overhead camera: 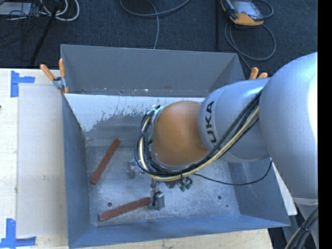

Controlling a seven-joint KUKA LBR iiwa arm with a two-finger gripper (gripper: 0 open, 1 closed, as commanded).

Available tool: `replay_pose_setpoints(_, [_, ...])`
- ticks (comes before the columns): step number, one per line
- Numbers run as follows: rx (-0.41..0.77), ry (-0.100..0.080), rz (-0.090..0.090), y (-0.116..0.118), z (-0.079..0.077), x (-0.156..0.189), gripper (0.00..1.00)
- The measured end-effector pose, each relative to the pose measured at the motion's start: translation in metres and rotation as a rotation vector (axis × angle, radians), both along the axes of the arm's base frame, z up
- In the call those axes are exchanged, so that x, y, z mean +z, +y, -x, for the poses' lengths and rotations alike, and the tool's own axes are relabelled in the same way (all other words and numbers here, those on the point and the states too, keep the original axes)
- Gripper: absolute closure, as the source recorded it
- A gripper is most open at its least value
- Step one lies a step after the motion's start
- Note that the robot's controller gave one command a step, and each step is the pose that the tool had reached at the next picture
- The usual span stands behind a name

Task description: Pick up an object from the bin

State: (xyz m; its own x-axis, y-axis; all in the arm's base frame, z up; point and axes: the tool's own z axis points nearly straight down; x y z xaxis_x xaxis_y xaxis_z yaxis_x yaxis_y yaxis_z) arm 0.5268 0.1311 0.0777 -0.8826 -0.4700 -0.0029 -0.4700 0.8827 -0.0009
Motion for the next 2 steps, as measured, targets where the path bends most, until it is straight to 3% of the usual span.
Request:
replay_pose_setpoints(1, [-0.004, 0.002, 0.0, 0.0, 0.001, 0.0, 1.0])
replay_pose_setpoints(2, [0.104, -0.004, -0.001, 0.009, 0.023, 0.14, 1.0])
